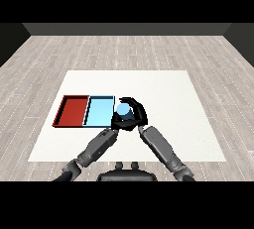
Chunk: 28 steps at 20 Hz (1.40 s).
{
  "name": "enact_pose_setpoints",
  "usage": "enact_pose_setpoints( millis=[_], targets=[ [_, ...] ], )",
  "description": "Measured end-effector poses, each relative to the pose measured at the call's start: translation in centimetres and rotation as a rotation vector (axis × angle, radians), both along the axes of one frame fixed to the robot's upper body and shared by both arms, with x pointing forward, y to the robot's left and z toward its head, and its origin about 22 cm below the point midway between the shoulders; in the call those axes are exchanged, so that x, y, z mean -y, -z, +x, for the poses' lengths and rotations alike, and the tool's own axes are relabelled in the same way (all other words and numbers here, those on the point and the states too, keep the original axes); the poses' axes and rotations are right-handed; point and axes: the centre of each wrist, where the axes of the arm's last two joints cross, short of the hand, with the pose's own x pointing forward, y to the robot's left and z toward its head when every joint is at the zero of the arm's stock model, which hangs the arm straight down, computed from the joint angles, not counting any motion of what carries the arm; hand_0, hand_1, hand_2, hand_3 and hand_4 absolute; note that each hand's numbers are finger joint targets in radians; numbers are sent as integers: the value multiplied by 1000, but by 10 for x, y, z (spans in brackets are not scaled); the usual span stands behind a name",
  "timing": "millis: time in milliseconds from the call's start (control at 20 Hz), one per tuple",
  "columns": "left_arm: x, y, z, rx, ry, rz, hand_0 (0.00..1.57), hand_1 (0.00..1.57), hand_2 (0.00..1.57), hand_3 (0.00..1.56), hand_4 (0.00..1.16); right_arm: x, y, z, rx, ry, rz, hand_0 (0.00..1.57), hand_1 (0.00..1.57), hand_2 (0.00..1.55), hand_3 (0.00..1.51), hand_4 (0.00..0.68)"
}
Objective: Pick the blue can and put it in the blue box
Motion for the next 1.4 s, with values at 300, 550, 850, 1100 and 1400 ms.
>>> enact_pose_setpoints(
  millis=[300,550,850,1100,1400],
  targets=[
    [2,-3,2,10,-10,13,1571,1571,1571,1523,1137,3,1,2,1,-8,-27,0,0,0,0,0],
    [-4,1,6,13,-45,23,1571,1571,1571,1527,1142,16,-4,-3,9,23,15,0,0,0,0,0],
    [-21,3,10,21,-81,56,1571,1571,1571,1530,1150,52,-6,-11,51,76,105,0,0,0,0,0],
    [-49,-7,27,43,-142,130,1571,1571,1571,1515,1144,91,-5,-20,68,169,220,0,0,0,0,0],
    [-100,-29,57,24,-242,260,1571,1571,1571,1514,1150,123,8,-28,60,236,275,0,0,0,0,0]
  ],
)
